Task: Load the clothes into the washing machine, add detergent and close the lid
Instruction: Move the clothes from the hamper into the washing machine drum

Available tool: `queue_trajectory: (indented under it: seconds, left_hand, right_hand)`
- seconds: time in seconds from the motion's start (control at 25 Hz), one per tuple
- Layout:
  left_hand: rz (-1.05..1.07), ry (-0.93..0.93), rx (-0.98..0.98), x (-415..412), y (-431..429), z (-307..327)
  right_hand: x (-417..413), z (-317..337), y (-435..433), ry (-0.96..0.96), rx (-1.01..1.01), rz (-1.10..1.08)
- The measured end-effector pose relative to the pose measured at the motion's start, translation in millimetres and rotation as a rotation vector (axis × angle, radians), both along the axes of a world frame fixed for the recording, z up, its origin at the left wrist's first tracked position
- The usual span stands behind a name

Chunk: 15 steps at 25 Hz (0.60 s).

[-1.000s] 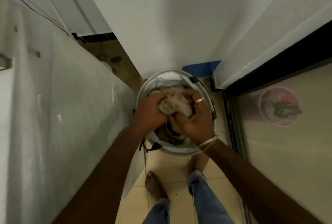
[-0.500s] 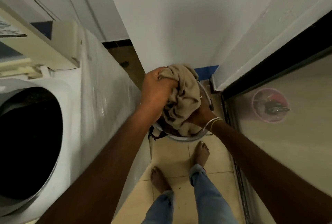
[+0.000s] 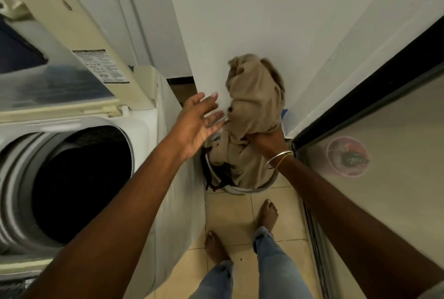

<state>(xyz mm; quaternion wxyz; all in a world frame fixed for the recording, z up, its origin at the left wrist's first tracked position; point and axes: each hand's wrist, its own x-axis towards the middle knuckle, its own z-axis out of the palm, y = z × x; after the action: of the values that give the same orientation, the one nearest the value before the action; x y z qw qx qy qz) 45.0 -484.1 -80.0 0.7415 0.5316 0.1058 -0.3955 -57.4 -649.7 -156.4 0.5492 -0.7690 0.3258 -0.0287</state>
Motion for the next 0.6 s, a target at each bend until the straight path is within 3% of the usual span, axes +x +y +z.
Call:
queue_trajectory:
  seconds: [0.12,0.24,0.4,0.48,0.6]
  left_hand:
    - [-0.355,-0.314,0.247,-23.3,37.8,4.3]
    - [-0.581,-0.543,0.339,-44.9,43.3,11.0]
    - [-0.442,-0.769,0.551,-59.0,2.0,16.1]
    - [-0.314,-0.779,0.609,-61.5,-7.6,15.8]
    - [-0.151,-0.692,0.548,-58.2,-5.8,16.1]
  right_hand:
    - [1.7,44.1,7.3,-0.039,0.034,-0.053]
    - [6.2,88.8,21.3,-0.079,0.123,-0.046]
    - [21.0,126.0,37.6,-0.150,0.258,-0.098]
    - [26.0,137.6,44.6,-0.217,0.349,-0.159]
    - [30.3,144.5,45.4,-0.280,0.405,-0.137]
